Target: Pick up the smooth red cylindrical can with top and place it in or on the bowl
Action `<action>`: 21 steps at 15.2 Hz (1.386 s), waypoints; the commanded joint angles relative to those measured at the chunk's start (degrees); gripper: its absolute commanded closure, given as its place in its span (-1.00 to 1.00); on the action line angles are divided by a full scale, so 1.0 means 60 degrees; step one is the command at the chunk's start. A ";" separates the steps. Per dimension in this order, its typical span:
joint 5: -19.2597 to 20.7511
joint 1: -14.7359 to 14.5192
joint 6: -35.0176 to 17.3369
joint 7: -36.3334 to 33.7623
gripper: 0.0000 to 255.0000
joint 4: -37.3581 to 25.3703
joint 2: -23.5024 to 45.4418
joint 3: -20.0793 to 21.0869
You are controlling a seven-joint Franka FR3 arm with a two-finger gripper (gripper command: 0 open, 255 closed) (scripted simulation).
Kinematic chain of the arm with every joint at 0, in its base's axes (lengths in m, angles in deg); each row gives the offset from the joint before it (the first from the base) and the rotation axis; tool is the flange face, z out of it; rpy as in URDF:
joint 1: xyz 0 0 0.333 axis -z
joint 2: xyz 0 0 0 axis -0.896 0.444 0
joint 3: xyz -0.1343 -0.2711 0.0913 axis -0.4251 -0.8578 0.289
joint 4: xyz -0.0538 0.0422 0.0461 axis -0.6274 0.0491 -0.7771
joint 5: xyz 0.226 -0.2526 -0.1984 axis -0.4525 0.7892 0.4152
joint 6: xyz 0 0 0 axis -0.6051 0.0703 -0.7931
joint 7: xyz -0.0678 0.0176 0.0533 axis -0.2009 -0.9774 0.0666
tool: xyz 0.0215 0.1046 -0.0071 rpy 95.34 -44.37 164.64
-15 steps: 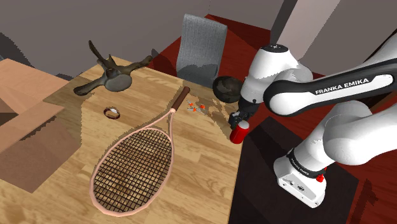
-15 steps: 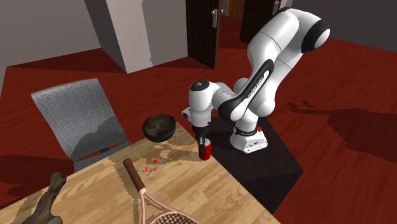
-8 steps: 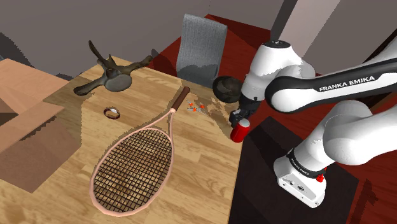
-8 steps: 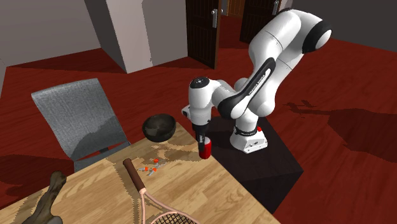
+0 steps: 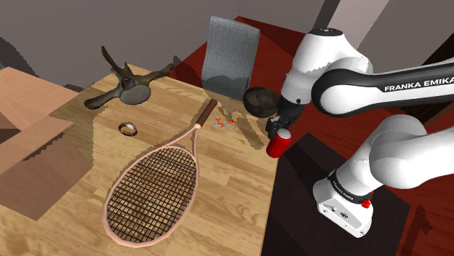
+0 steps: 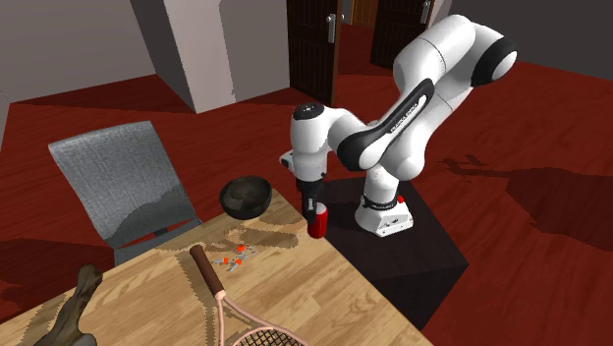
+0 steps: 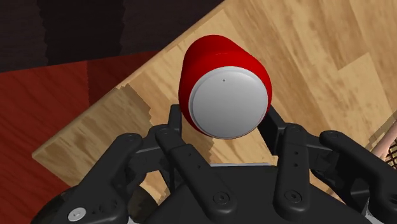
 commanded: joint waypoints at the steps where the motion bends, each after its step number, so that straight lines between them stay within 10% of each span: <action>1: 0.0044 0.0008 0.0359 -0.0008 1.00 -0.0170 -0.0185 -0.0048; 21: 0.0457 0.0161 0.3327 -0.0052 1.00 -0.2311 -0.1021 -0.0481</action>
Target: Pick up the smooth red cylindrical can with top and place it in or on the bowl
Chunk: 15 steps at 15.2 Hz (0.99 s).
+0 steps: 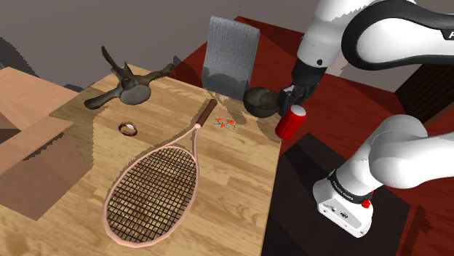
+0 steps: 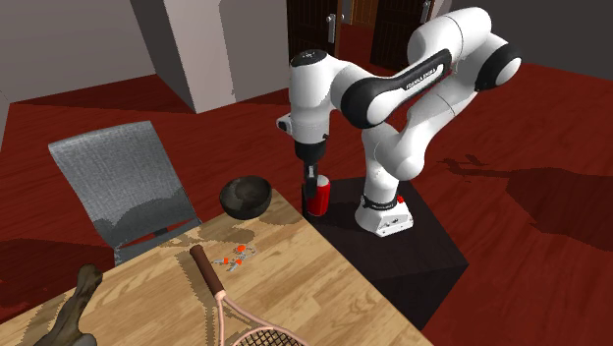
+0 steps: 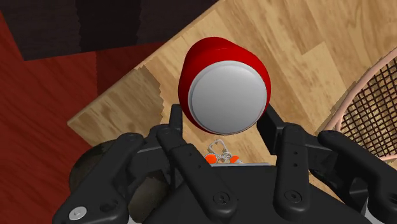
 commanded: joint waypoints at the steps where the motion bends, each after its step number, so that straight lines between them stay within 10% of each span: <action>1: 0.0016 0.0005 0.0168 -0.0011 1.00 -0.0148 -0.0020 -0.0016; 15: 0.1510 0.1430 -0.0553 0.2273 1.00 -0.3335 0.3947 -0.1861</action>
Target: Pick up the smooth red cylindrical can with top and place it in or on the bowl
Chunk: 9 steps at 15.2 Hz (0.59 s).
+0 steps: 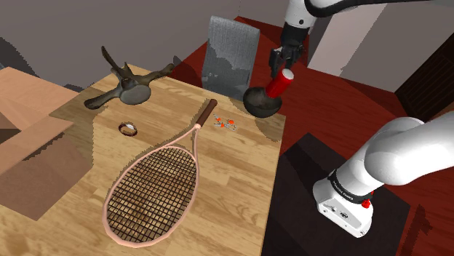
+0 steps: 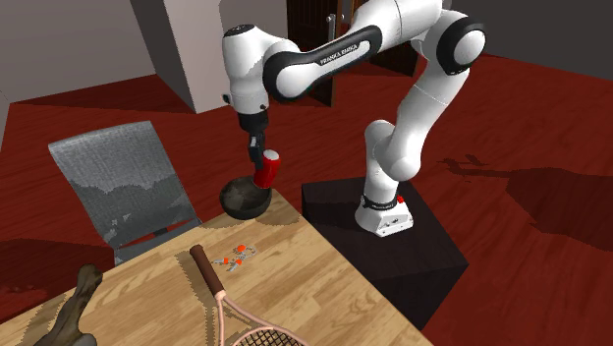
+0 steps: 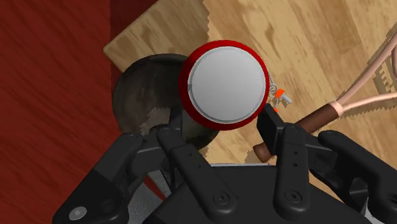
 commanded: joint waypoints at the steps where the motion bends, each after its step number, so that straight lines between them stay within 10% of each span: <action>1: 0.0111 0.0128 -0.0063 0.0289 1.00 -0.0550 0.0612 -0.0210; 9: 0.0240 0.0487 -0.0115 0.1221 1.00 -0.2596 0.2699 -0.0832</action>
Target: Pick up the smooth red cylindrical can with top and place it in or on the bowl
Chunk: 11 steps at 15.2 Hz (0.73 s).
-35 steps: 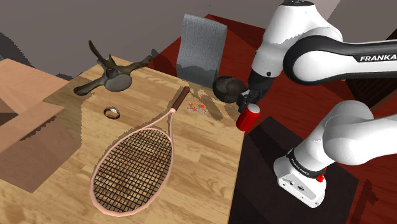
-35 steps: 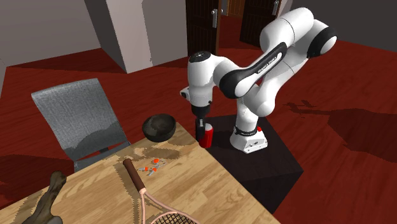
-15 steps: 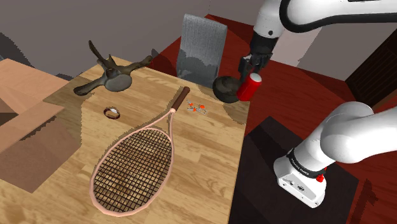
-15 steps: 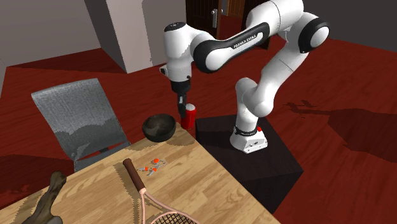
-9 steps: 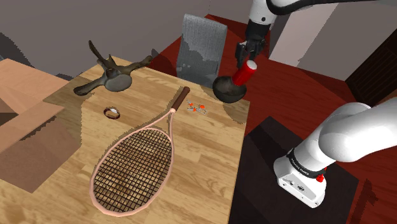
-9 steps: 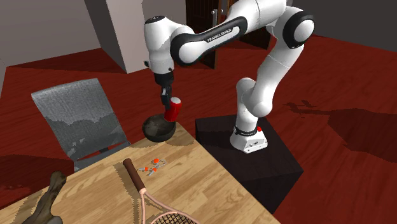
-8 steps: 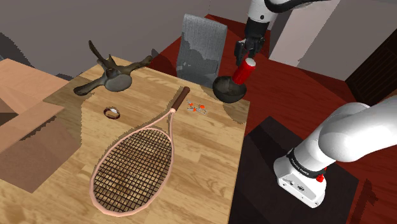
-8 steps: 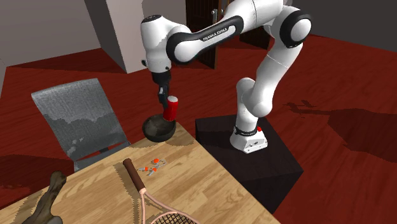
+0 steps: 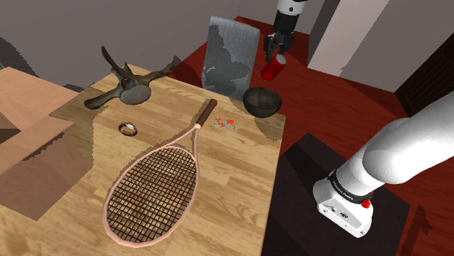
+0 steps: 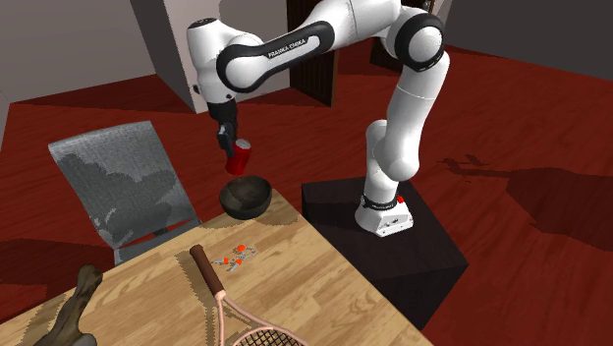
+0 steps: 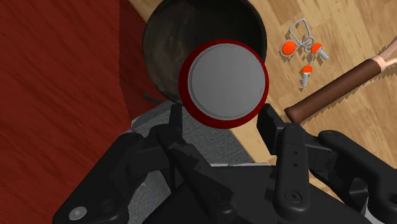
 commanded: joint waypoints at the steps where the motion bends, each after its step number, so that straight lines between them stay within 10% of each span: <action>1: 0.0002 0.0017 -0.0174 0.0049 1.00 0.0001 0.0167 -0.0029; 11: -0.0005 0.0023 -0.1458 0.0049 1.00 0.0990 0.0462 -0.0044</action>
